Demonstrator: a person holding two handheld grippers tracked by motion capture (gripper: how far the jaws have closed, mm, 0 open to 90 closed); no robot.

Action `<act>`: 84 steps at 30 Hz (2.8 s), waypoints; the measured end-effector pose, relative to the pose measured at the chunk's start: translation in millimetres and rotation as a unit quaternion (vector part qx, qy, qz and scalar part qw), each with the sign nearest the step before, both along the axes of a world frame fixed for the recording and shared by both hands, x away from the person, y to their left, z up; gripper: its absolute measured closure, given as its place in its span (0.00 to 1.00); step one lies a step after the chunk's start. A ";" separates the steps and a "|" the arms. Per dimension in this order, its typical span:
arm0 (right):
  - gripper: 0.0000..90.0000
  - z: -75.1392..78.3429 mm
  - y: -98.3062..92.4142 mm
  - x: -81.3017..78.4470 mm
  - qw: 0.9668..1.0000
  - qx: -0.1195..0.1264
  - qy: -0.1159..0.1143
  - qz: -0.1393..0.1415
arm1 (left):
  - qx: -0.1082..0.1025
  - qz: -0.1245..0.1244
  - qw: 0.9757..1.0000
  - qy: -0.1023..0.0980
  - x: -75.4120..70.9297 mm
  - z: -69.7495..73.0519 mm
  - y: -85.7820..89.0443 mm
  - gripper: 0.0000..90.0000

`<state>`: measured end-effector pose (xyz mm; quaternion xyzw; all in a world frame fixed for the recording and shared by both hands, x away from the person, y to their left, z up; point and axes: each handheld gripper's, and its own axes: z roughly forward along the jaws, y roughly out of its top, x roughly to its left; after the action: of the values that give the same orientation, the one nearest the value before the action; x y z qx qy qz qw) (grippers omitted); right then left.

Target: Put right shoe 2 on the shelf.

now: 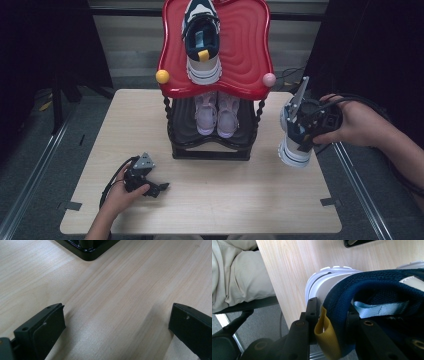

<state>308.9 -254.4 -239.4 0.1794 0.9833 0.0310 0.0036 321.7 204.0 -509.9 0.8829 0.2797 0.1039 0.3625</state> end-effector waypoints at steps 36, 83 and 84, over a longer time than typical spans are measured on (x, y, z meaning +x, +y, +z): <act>0.80 136.2 30.0 6.8 0.996 -0.042 -0.072 0.021 | 0.001 -0.002 1.000 -0.003 0.4 -0.2 0.2 0.00; 0.81 169.0 125.8 66.7 0.981 -0.058 -0.169 0.079 | 0.000 -0.003 1.000 -0.002 0.5 -0.2 0.2 0.00; 0.80 169.0 126.8 66.9 0.981 -0.056 -0.171 0.074 | 0.000 -0.003 1.000 -0.002 0.5 -0.2 0.2 0.00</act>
<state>375.8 -127.6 -70.3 0.0975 0.9789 0.0060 0.1794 322.2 204.2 -510.1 0.8835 0.2765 0.1048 0.3633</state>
